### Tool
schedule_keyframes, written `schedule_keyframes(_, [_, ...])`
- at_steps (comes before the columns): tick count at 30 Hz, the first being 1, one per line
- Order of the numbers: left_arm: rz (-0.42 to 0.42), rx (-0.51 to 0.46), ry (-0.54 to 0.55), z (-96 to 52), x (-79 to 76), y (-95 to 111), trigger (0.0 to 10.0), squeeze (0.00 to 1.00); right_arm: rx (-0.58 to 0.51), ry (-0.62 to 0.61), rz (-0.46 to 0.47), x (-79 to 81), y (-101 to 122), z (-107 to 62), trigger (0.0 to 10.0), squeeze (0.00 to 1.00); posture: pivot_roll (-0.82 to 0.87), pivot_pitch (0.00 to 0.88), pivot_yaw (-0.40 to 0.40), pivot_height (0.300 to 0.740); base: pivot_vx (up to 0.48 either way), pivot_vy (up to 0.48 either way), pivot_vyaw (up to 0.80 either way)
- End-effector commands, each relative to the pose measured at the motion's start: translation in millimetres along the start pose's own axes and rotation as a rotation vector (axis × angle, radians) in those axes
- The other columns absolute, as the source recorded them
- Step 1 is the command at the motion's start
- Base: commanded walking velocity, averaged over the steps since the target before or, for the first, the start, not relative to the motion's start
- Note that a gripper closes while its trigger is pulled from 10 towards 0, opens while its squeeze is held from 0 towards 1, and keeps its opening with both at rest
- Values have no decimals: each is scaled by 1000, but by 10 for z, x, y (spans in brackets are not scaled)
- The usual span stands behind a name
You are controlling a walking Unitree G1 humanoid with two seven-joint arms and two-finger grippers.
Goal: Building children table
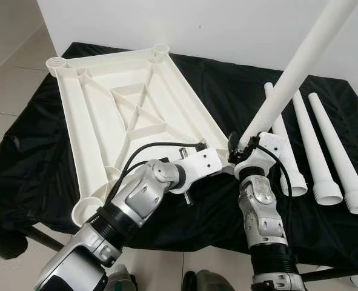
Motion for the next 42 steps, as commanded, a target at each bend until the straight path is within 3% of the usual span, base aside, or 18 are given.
schedule_keyframes(1, [26, -4, -25, 28, -66, 39, 10000, 0, 15, -8, 3, -26, -36, -37, 10000, 1000, -41, 33, -51, 740, 0, 0, 0])
schedule_keyframes(9, [26, -3, -24, 28, -63, 38, 10000, 0, 13, 79, 12, -57, -11, -69, 10000, 1000, -43, 32, -51, 740, 0, 0, 0])
schedule_keyframes(10, [27, -4, -25, 30, -66, 39, 10000, 0, 4, 154, 27, -62, 31, -89, 10000, 0, -45, 28, -51, 740, 0, 0, 0])
schedule_keyframes(18, [31, -5, -29, 35, -74, 42, 10000, 0, 9, 319, 11, -107, 100, -116, 10000, 0, -50, 25, -49, 740, 0, 0, 0])
schedule_keyframes(19, [34, -6, -31, 38, -78, 47, 10000, 0, 12, 387, -15, -150, 118, -114, 10000, 0, -53, 22, -48, 740, 0, 0, 0])
schedule_keyframes(27, [40, -10, -38, 45, -90, 56, 10000, 0, 66, 567, -86, -262, 76, -103, 10000, 0, -58, 16, -42, 740, 0, 0, 0])
schedule_keyframes(42, [48, -9, -42, 53, -99, 57, 10000, 0, 162, 704, -161, -482, -3, 41, 10000, 0, -53, 6, -40, 740, 0, 0, 0])
Point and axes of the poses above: a point about 5 cm out from each wrist's last joint towards the gripper, its own z axis pointing out of the wrist towards the gripper, its own y axis along the axis of the wrist's last joint, x = y × z, the point moved 4 cm from there along z, pointing out of the wrist towards the gripper, and after that the axes turned 1 degree about z, right-handed, at the moved point
